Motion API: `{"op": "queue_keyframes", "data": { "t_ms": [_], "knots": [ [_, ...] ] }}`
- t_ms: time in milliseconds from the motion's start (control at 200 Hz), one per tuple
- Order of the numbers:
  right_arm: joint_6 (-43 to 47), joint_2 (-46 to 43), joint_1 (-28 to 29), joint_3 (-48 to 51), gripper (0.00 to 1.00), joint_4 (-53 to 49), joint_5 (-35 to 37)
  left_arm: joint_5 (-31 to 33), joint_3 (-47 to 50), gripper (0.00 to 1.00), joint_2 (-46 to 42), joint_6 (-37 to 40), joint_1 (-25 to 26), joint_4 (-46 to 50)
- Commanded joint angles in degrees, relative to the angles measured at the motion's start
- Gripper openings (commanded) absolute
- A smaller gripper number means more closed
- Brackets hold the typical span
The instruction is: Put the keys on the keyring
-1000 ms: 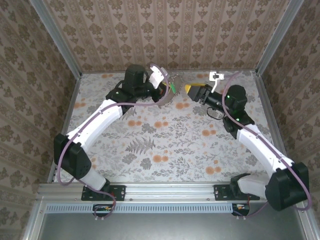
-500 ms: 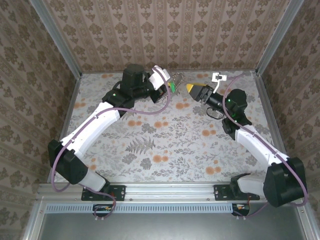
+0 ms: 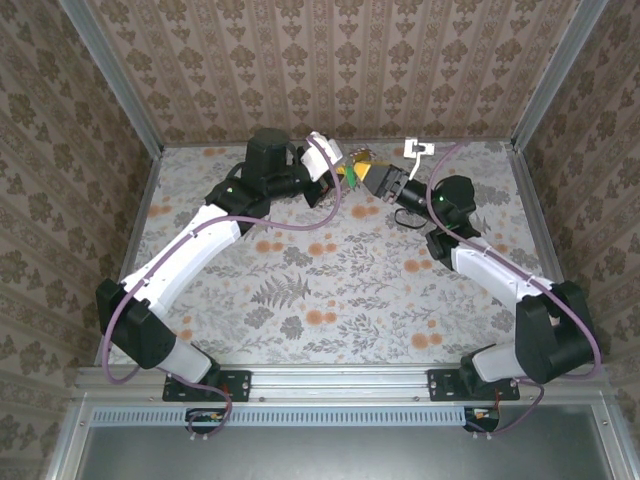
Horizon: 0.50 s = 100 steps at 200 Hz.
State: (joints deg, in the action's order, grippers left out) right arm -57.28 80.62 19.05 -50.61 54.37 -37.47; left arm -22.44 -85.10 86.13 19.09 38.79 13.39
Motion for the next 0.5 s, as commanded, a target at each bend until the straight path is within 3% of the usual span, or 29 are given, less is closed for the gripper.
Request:
{"op": "queue_keyframes", "data": {
  "t_ms": [0,135,495],
  "knots": [
    [-0.8,1.9,0.7,-2.8,0.63,4.3,-1.5,-1.9,-0.3,0.00,-1.8,-1.1,0.4,-2.7],
    [-1.1,3.1,0.7,-3.2,0.57,4.8,-1.7,-1.8,0.0,0.00,-1.8,-1.2,0.5,-2.7],
    [-3.0,2.3,0.6,-2.1,0.06,8.3,-3.9,-0.3,1.0,0.00,-1.7,-1.2,0.3,-2.5]
  ]
}}
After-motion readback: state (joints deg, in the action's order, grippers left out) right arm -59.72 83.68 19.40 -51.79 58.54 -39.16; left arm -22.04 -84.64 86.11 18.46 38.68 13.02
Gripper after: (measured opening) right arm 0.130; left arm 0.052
